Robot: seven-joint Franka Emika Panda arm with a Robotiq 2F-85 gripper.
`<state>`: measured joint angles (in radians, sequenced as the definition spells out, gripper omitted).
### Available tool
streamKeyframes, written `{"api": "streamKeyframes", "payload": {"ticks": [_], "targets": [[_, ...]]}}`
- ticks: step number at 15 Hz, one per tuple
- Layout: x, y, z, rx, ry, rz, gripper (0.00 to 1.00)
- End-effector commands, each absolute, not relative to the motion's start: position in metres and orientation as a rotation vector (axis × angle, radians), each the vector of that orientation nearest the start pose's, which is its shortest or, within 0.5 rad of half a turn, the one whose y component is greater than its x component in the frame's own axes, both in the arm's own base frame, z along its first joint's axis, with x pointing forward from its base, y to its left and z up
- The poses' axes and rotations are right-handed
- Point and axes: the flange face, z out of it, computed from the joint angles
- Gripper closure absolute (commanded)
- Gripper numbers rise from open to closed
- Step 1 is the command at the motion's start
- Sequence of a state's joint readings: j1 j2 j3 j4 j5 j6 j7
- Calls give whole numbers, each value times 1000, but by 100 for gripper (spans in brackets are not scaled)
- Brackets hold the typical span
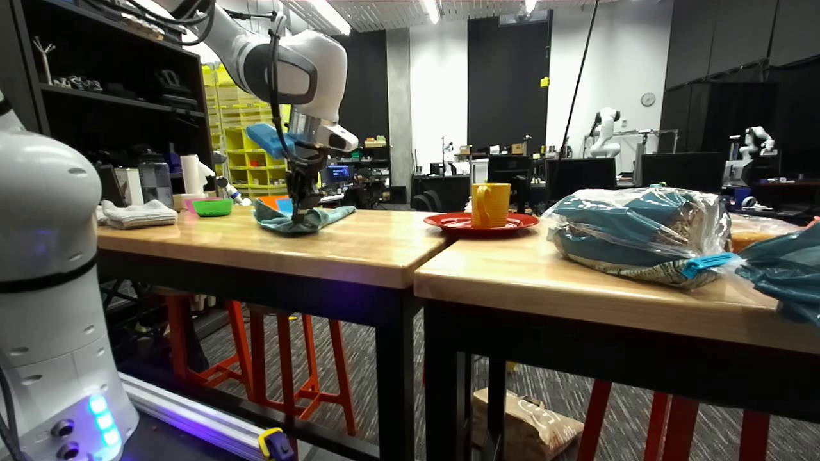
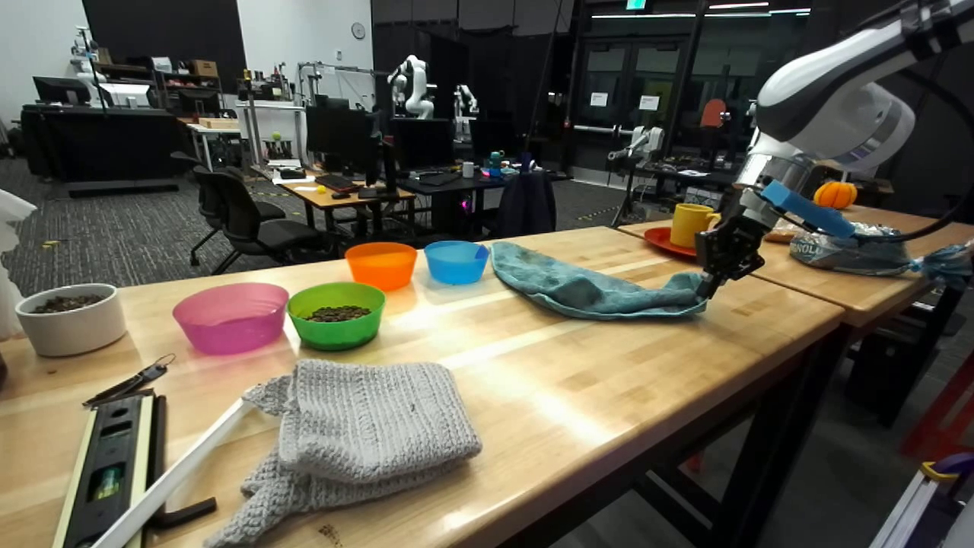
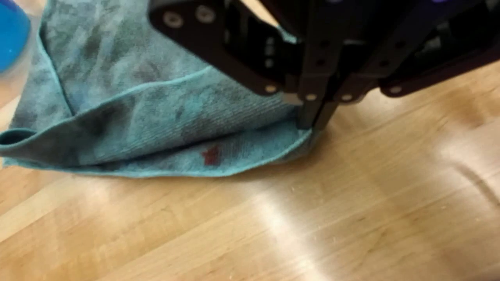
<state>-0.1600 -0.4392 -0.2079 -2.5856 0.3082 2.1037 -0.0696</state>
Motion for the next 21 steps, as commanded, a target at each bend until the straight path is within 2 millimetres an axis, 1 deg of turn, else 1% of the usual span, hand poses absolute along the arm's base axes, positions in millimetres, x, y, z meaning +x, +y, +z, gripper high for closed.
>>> {"api": "streamKeyframes", "payload": {"ticks": [1, 5, 12, 15, 17, 19, 21], "targets": [[374, -135, 432, -2753, 622, -84, 99], [380, -148, 452, -2758, 632, -145, 99], [388, -180, 481, -2769, 697, -227, 99], [389, -193, 499, -2784, 715, -263, 99], [391, -193, 513, -2803, 707, -300, 99], [396, -186, 525, -2823, 679, -318, 99], [401, -168, 531, -2848, 625, -311, 99]]}}
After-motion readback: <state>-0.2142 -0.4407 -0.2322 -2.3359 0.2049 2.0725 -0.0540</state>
